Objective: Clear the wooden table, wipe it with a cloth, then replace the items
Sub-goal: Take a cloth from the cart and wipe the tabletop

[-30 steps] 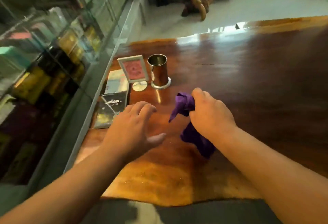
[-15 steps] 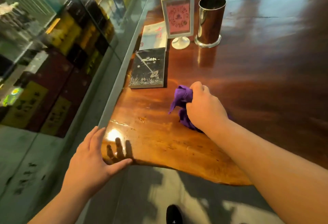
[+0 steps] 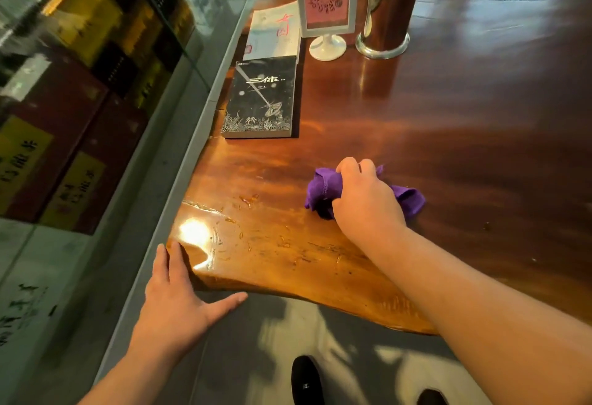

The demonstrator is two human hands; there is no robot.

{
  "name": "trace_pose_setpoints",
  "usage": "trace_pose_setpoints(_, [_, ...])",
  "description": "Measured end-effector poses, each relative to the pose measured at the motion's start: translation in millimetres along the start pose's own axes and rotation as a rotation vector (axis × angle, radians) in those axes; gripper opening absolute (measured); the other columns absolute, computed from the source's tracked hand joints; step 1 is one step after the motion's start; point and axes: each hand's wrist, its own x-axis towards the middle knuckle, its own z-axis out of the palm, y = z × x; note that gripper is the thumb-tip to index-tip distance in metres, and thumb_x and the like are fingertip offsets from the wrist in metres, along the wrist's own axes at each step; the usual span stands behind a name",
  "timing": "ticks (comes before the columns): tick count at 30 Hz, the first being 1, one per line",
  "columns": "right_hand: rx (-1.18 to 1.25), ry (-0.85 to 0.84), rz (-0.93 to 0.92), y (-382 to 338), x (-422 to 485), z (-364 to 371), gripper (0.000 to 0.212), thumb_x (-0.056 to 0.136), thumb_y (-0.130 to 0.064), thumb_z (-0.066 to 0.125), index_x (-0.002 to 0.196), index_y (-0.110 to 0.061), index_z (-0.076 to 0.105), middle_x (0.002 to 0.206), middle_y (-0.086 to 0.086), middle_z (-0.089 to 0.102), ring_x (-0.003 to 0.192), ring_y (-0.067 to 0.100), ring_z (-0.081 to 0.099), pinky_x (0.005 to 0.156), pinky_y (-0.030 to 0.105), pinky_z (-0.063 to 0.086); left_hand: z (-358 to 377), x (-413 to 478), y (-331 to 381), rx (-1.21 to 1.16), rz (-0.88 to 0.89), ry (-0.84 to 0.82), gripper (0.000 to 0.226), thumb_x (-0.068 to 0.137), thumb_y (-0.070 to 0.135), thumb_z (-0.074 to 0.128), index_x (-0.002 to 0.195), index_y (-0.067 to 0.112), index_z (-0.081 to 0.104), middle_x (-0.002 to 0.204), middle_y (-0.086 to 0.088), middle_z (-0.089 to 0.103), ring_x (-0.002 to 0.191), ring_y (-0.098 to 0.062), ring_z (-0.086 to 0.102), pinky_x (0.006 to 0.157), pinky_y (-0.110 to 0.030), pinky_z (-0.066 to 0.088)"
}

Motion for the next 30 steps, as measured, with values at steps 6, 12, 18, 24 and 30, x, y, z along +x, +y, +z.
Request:
trace_pose_setpoints(6, [0.045, 0.061, 0.003, -7, 6, 10, 0.046, 0.085, -0.018, 0.078, 0.116, -0.025, 0.045, 0.113, 0.005, 0.051, 0.072, 0.017, 0.052, 0.054, 0.028, 0.045, 1, 19, 4, -0.031, -0.022, -0.019, 0.172, 0.027, 0.106, 0.065, 0.159, 0.034, -0.019, 0.173, -0.001, -0.005, 0.155, -0.04, 0.013, 0.118, -0.064, 0.029])
trace_pose_setpoints(12, [0.054, 0.036, -0.019, -55, 14, 31, 0.039, 0.083, -0.01, 0.069, 0.116, -0.016, 0.047, 0.114, 0.011, 0.05, 0.084, 0.034, 0.062, 0.063, 0.037, 0.037, 1, 25, -2, -0.028, -0.007, -0.032, 0.173, 0.027, 0.107, 0.063, 0.158, 0.034, -0.023, 0.173, -0.002, -0.006, 0.157, -0.036, 0.007, 0.122, -0.061, 0.023])
trace_pose_setpoints(18, [0.123, -0.153, -0.308, -134, -27, 71, 0.035, 0.088, -0.012, 0.065, 0.12, -0.017, 0.052, 0.12, 0.014, 0.049, 0.091, 0.037, 0.064, 0.061, 0.041, 0.042, -2, 27, -1, -0.032, 0.048, -0.047, 0.172, 0.032, 0.107, 0.06, 0.163, 0.024, -0.015, 0.174, -0.004, -0.009, 0.158, -0.025, -0.004, 0.125, -0.051, 0.014])
trace_pose_setpoints(24, [0.13, -0.32, -0.513, -110, -67, 66, 0.037, 0.079, -0.008, 0.07, 0.109, -0.02, 0.053, 0.107, 0.009, 0.05, 0.085, 0.033, 0.061, 0.054, 0.039, 0.039, -2, 24, 2, -0.038, 0.037, -0.062, 0.175, 0.032, 0.097, 0.071, 0.162, 0.018, -0.015, 0.172, -0.008, -0.005, 0.157, -0.029, 0.0, 0.126, -0.051, 0.016])
trace_pose_setpoints(30, [0.061, -0.18, -0.37, -88, 3, 43, 0.027, 0.088, -0.005, 0.06, 0.11, -0.018, 0.054, 0.11, 0.01, 0.047, 0.093, 0.037, 0.06, 0.06, 0.044, 0.04, -3, 27, 1, -0.065, 0.008, -0.035, 0.176, 0.027, 0.108, 0.061, 0.161, 0.027, -0.02, 0.173, -0.006, -0.007, 0.158, -0.028, 0.0, 0.126, -0.052, 0.014])
